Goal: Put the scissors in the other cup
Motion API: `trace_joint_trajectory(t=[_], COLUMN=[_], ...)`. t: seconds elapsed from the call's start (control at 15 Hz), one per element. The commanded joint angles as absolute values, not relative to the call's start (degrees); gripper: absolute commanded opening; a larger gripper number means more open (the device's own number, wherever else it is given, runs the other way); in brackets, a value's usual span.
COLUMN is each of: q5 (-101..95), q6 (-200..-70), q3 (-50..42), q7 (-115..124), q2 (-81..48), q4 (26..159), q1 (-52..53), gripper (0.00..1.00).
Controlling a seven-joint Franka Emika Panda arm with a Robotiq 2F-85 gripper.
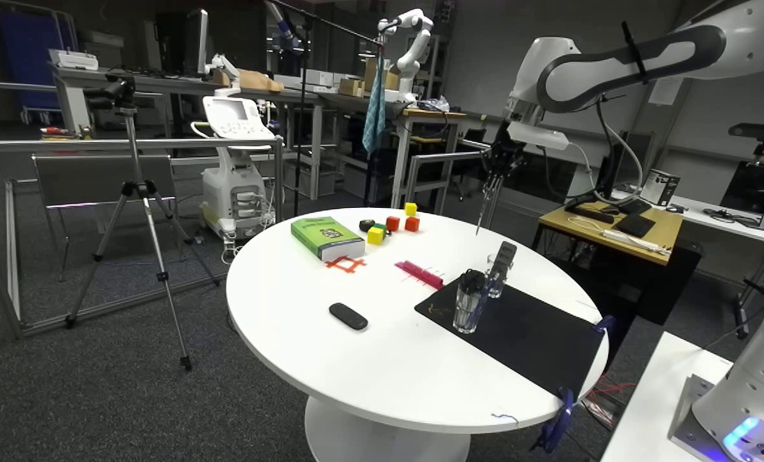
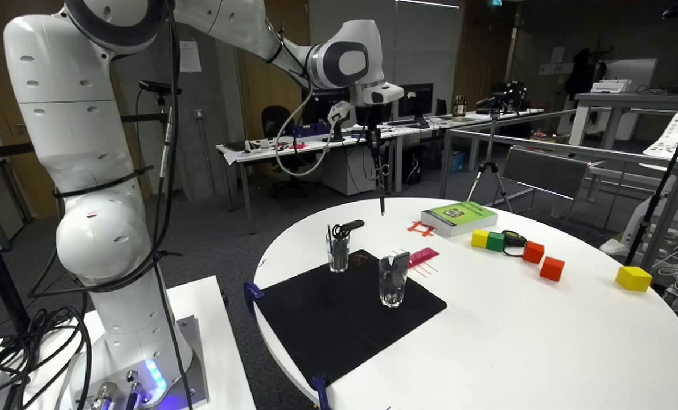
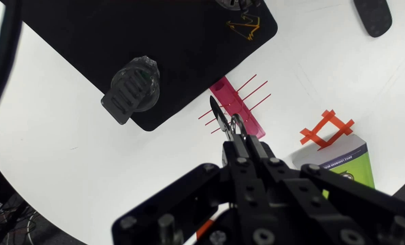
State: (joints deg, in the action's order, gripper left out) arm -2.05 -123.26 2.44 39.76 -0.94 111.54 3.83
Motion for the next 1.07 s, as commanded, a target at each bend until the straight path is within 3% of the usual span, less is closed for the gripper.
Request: trace_joint_trajectory(t=[0.0, 1.0], q5=[-2.4, -1.6], q6=[-124.1, -122.9], q3=[3.9, 9.0], q7=[40.6, 38.6], q2=[-0.5, -0.1], q4=[111.7, 114.4], q1=[4.8, 9.5], gripper=[0.01, 0.01])
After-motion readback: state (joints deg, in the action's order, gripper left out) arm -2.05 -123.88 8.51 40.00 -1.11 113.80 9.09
